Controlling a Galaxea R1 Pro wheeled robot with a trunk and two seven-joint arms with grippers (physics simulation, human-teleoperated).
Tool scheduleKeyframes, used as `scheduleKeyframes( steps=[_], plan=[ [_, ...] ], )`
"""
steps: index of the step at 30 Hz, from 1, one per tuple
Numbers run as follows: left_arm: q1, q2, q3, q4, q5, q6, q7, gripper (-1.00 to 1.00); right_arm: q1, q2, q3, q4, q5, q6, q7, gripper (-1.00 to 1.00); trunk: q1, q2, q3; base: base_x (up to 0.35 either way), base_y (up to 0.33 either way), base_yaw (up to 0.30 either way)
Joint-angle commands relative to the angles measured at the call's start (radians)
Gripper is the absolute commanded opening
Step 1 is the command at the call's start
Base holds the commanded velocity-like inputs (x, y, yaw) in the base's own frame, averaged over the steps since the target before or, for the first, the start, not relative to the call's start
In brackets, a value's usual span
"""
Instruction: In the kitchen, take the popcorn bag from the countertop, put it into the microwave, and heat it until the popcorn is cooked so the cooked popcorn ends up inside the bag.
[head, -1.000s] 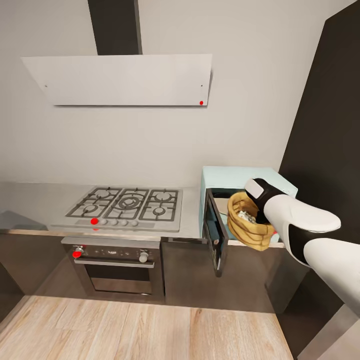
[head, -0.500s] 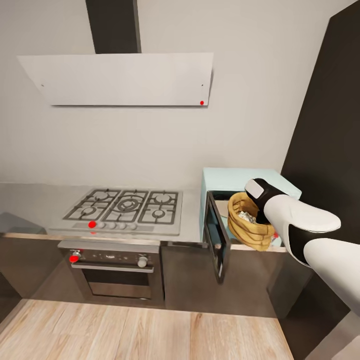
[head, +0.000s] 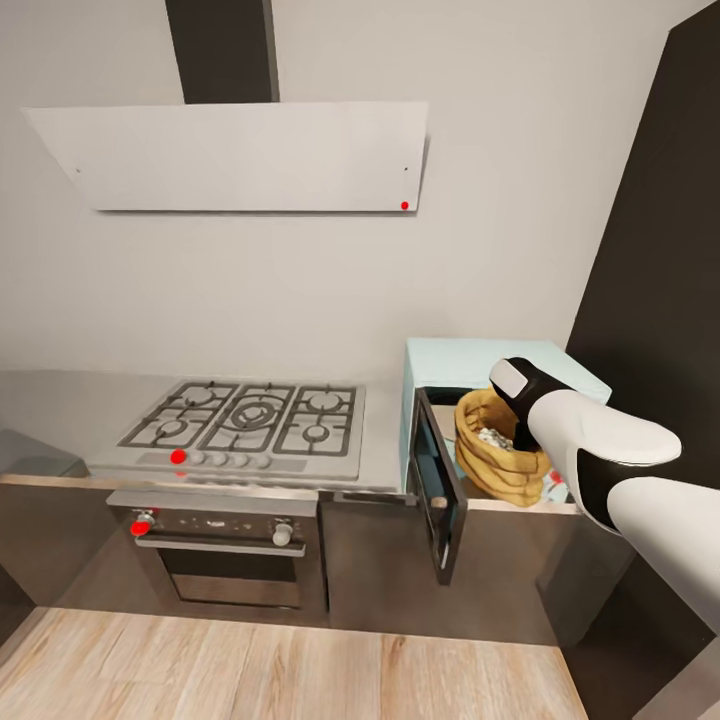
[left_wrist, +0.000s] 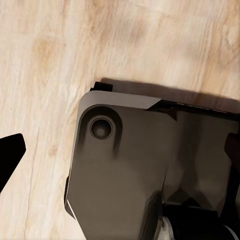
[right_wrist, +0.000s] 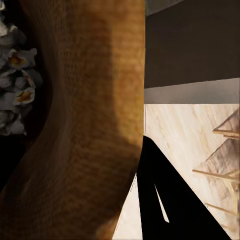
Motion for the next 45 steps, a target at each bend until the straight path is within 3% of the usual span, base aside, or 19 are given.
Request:
scheduleKeyframes(
  steps=[1,19,34,45],
  plan=[
    [0.0,-0.001,0.004,-0.002,0.001,0.006,0.001,1.0,-0.004,0.001,0.002,-0.001,-0.009,-0.05,-0.003,-1.0,0.001,-0.002,-0.002,0.048,0.0,0.0],
    [0.0,-0.003,0.004,-0.002,0.002,0.006,0.001,1.0,-0.005,0.001,0.004,-0.001,-0.009,-0.05,-0.003,-1.0,0.001,-0.002,-0.002,0.003,0.0,0.0],
    [0.0,-0.001,0.007,-0.002,0.003,0.006,0.001,1.0,-0.004,0.001,0.006,-0.001,-0.009,-0.05,-0.003,-1.0,0.039,-0.072,-0.033,0.0,0.0,0.0],
    [0.0,-0.001,0.007,-0.002,0.003,0.007,0.002,1.0,-0.004,0.001,0.005,-0.001,-0.009,-0.05,-0.003,-1.0,0.039,-0.072,-0.033,0.089,0.0,0.0]
  ],
)
